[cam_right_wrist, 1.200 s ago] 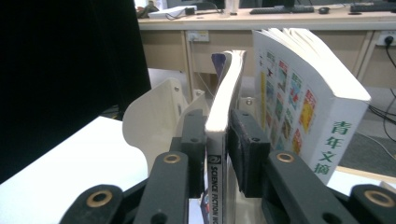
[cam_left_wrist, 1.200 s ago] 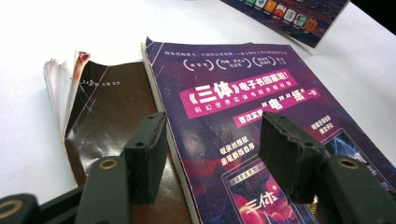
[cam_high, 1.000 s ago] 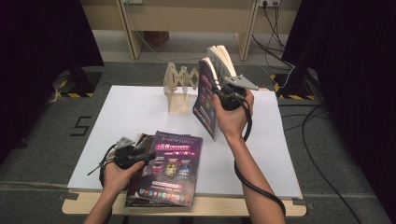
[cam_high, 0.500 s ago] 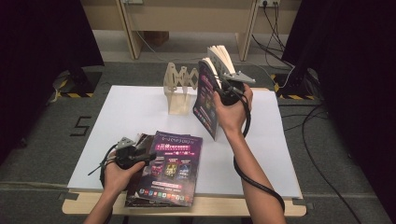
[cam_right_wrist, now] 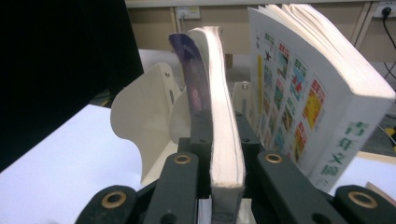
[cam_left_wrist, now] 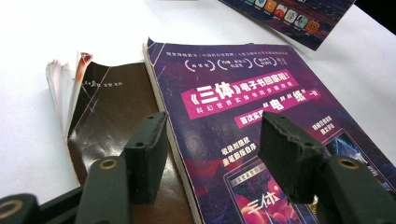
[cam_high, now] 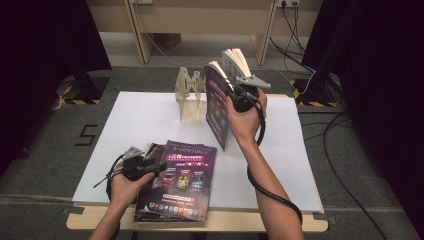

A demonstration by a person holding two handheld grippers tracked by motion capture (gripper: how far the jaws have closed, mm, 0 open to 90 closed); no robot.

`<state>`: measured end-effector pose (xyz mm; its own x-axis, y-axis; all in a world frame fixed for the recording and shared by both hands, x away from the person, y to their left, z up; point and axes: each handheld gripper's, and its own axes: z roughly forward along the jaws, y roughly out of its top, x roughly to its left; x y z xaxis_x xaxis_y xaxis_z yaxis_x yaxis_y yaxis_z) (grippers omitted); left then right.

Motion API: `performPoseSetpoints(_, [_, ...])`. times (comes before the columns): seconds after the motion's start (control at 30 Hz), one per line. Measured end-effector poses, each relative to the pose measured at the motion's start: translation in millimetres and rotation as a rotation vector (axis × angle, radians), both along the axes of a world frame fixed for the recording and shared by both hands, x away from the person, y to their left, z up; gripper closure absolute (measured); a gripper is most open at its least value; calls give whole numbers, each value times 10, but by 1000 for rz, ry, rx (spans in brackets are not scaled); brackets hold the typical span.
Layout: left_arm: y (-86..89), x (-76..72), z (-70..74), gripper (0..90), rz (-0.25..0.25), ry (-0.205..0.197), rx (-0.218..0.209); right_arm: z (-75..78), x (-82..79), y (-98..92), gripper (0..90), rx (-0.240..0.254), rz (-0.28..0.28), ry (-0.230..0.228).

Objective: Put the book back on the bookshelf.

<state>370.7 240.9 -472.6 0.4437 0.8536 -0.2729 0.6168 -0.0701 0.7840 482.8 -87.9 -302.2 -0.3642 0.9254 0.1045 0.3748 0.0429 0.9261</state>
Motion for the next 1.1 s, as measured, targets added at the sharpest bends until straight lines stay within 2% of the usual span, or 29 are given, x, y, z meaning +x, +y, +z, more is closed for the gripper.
performPoseSetpoints(0.2, [-1,0,1,414,-1,-2,-1,22,43,63,833,1,-7,-45])
performPoseSetpoints(0.3, [5,-1,5,414,-1,-2,2,31,100,95,834,7,-13,-53])
performPoseSetpoints(0.4, [9,3,5,415,-1,-2,1,22,176,149,833,-2,-25,-83])
performPoseSetpoints(0.67, [21,5,5,415,-1,-4,-1,-45,349,232,833,-4,-38,-86])
performPoseSetpoints(1.1, [11,10,-12,418,-2,0,-1,-79,447,250,832,8,-69,-105])
